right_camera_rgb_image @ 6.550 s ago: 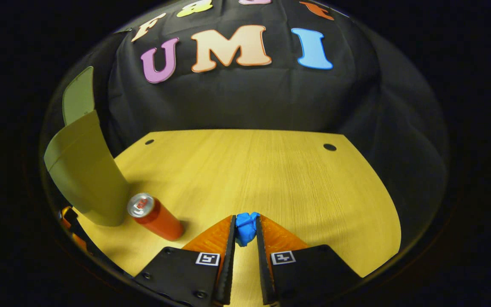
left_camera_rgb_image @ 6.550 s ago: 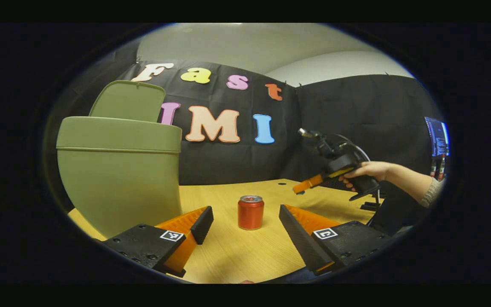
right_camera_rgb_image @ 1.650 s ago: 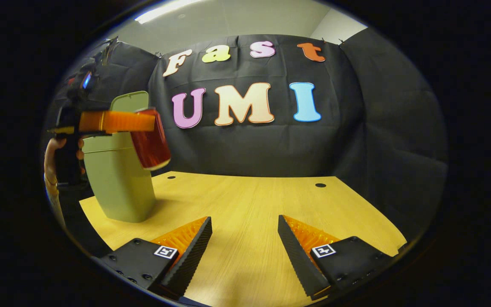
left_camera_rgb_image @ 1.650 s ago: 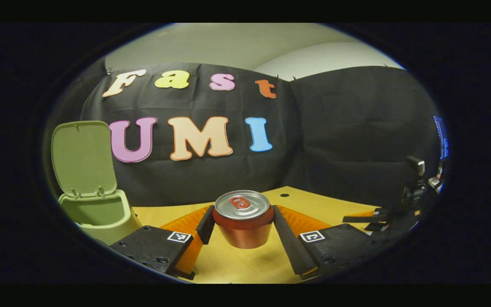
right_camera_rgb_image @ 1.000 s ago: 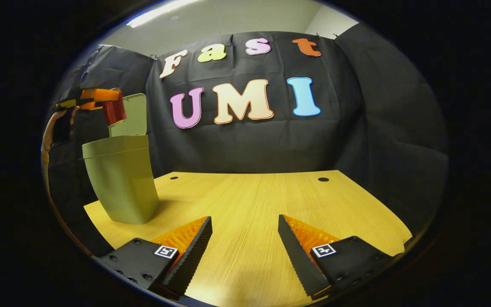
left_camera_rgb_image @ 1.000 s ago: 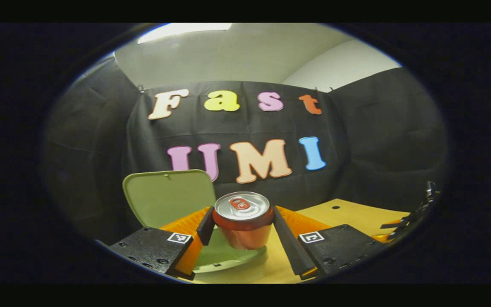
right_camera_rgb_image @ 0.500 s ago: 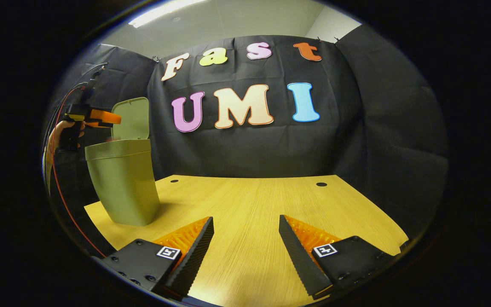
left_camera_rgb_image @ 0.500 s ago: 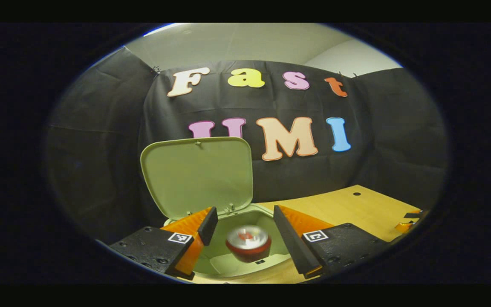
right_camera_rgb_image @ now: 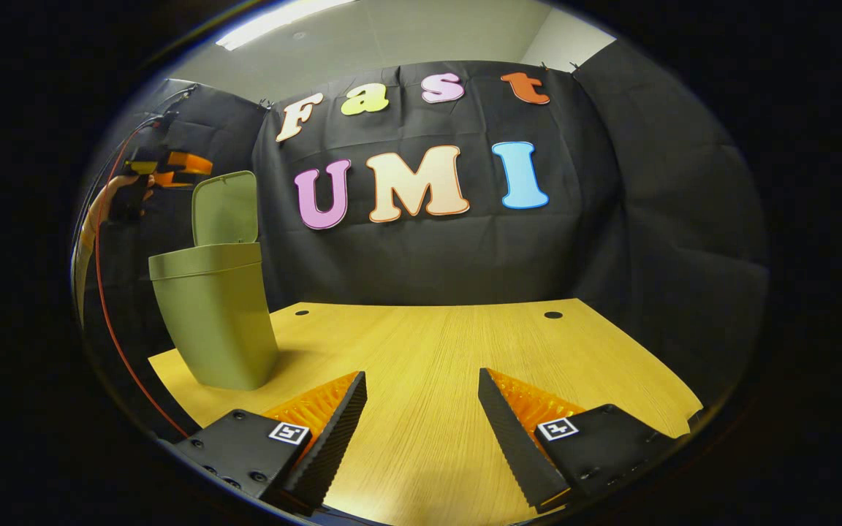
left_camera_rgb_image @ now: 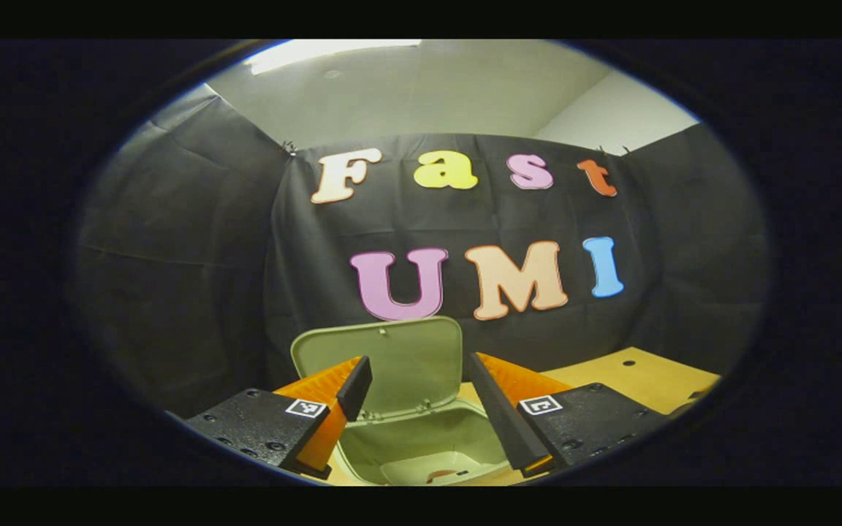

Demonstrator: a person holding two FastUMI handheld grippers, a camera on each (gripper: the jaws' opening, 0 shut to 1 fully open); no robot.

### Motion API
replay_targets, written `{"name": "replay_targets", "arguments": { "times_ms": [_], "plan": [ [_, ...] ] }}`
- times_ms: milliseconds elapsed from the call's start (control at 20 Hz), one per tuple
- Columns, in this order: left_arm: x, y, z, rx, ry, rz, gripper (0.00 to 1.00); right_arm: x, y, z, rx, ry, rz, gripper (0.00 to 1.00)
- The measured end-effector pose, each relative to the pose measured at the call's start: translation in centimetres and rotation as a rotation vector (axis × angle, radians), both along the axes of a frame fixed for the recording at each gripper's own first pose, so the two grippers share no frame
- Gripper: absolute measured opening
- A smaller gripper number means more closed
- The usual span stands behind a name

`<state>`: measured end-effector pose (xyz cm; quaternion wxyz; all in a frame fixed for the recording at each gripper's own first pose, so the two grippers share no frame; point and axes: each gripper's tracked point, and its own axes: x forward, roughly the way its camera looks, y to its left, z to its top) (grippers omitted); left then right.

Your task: Press the lid of the desktop garbage bin to open it, pick up the crumpled paper on the desktop and throw it into the bin, then pick up the pop can on the desktop and drop it into the bin, and finally close the garbage bin lid.

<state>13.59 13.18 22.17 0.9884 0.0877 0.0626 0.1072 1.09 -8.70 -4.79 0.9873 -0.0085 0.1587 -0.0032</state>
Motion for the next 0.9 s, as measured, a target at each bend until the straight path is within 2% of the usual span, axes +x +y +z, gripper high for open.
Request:
{"name": "replay_targets", "arguments": {
  "times_ms": [200,400,550,900],
  "plan": [
    [2.6,3.0,3.5,0.033,-0.037,0.091,0.8,0.0,0.2,-0.1,0.009,0.006,0.005,0.97],
    [5.6,5.4,3.6,0.039,0.003,0.167,0.82,0.0,0.2,0.0,0.002,0.002,0.002,0.97],
    [7.5,6.8,1.8,0.041,0.062,0.217,0.82,-0.2,0.1,0.1,-0.014,-0.003,0.0,0.97],
    [8.3,8.0,-0.8,0.025,0.114,0.234,0.82,-0.3,-0.6,0.6,-0.001,-0.015,-0.015,0.97]
  ]
}}
